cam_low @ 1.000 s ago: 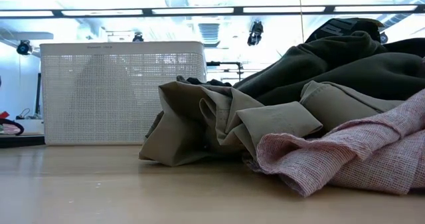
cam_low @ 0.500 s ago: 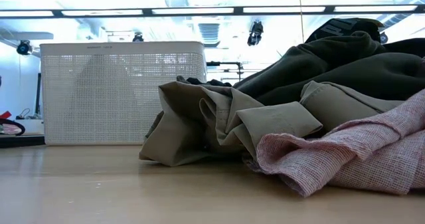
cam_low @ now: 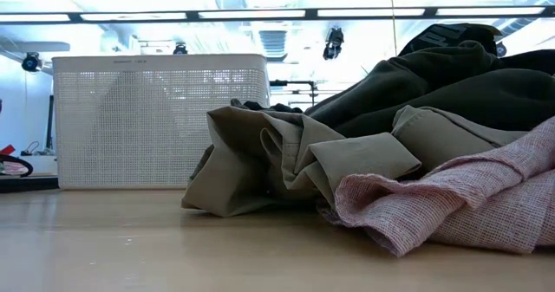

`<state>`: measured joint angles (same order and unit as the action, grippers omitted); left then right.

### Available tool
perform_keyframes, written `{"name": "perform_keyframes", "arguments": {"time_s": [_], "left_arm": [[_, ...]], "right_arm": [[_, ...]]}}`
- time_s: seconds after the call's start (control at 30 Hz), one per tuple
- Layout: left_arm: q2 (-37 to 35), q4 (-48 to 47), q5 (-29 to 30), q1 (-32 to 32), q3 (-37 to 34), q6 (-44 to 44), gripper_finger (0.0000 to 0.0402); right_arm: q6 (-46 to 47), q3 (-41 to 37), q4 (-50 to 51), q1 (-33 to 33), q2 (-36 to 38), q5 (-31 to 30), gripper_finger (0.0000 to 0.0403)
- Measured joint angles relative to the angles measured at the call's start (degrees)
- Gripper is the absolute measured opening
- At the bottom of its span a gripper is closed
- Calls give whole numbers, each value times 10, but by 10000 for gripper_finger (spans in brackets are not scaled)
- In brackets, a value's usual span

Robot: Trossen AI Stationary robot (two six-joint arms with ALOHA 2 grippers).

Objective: Sort clothes
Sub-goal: Put the pink shirt into the white bin

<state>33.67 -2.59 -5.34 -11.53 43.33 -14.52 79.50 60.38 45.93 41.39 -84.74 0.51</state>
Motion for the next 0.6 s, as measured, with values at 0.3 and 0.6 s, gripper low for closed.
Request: {"name": "perform_keyframes", "arguments": {"time_s": [0.3, 0.6], "left_arm": [[17, -10, 0, 0, 0, 2, 0], [25, -7, 0, 1, 0, 9, 0]], "right_arm": [[23, -68, -42, 2, -65, 25, 320], [-11, -59, -56, 2, -155, 29, 312]]}}
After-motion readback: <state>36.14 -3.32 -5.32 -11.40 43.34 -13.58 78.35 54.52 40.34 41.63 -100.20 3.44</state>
